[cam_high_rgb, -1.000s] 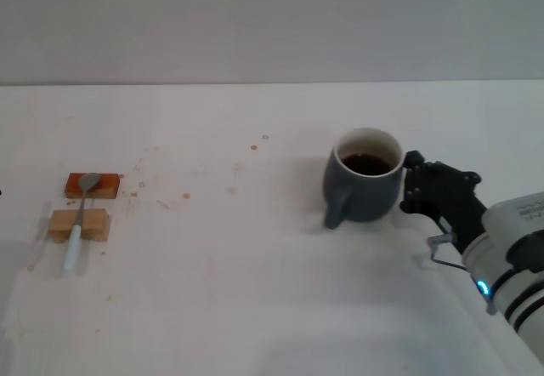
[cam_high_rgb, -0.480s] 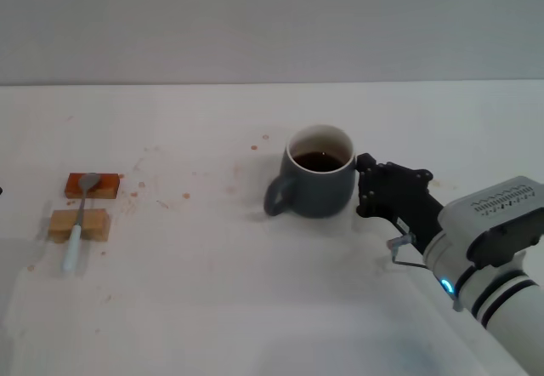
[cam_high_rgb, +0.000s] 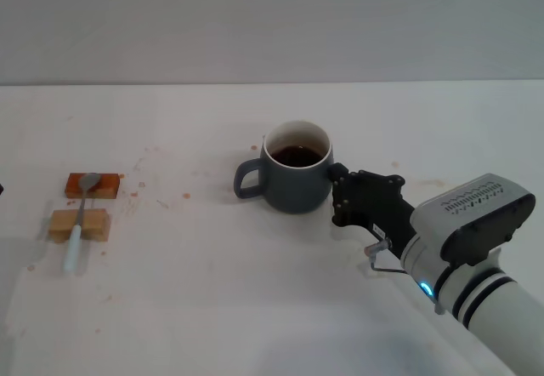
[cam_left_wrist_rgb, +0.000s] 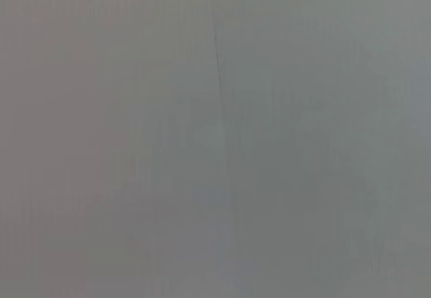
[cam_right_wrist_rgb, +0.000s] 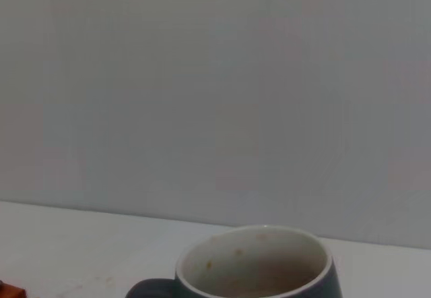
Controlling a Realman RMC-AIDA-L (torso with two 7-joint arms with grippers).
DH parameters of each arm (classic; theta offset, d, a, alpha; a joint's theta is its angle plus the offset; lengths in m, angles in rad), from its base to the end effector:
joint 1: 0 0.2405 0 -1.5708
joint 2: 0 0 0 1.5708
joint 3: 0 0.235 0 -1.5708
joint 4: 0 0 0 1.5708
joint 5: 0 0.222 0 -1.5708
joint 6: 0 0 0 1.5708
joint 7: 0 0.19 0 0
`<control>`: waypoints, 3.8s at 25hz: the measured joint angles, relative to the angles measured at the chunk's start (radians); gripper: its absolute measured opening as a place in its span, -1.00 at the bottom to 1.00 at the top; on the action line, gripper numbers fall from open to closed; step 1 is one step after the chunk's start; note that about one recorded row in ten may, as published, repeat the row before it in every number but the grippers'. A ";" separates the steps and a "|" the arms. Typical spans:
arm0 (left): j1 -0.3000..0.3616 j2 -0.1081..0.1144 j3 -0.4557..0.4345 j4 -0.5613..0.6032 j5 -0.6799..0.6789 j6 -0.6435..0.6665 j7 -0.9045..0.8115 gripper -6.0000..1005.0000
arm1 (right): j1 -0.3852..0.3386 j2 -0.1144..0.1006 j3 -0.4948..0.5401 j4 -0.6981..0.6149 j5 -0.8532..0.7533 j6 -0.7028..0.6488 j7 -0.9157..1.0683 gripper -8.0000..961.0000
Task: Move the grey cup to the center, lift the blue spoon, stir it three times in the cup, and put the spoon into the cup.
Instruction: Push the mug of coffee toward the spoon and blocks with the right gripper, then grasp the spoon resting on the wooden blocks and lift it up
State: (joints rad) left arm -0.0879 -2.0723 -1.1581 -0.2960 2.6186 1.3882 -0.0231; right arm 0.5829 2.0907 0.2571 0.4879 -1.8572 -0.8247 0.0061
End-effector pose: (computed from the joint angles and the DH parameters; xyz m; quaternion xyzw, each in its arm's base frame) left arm -0.3534 0.2799 0.0265 -0.6354 -0.1833 -0.2821 0.6950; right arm 0.2165 0.3585 -0.1589 -0.8269 0.2717 0.2627 0.4165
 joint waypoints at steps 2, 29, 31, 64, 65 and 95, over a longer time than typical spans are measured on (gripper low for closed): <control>-0.001 0.000 0.000 0.000 0.000 0.000 0.000 0.68 | -0.007 0.001 0.016 -0.008 0.004 -0.006 0.000 -0.99; -0.033 0.003 -0.019 0.010 -0.005 -0.008 0.000 0.68 | 0.092 0.000 0.163 -0.098 0.006 0.137 0.000 -0.99; -0.037 0.004 -0.020 0.011 -0.005 -0.008 0.000 0.68 | 0.093 0.000 0.163 -0.092 0.005 0.143 0.000 -0.99; -0.020 0.003 -0.013 0.010 -0.005 0.000 0.002 0.66 | 0.097 0.002 0.091 0.037 -0.051 0.198 0.000 -0.99; -0.016 0.003 -0.012 0.008 -0.005 0.000 0.001 0.66 | 0.090 0.002 0.092 0.034 -0.051 0.189 0.000 -0.99; 0.091 0.000 0.317 -0.091 -0.005 -0.127 0.005 0.54 | -0.109 -0.009 0.284 -0.197 -0.040 -0.192 0.000 -0.99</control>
State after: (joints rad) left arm 0.0036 -2.0719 -0.8413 -0.3867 2.6140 1.2607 -0.0179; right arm 0.4742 2.0815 0.5415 0.2905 -1.8972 -1.0164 0.0061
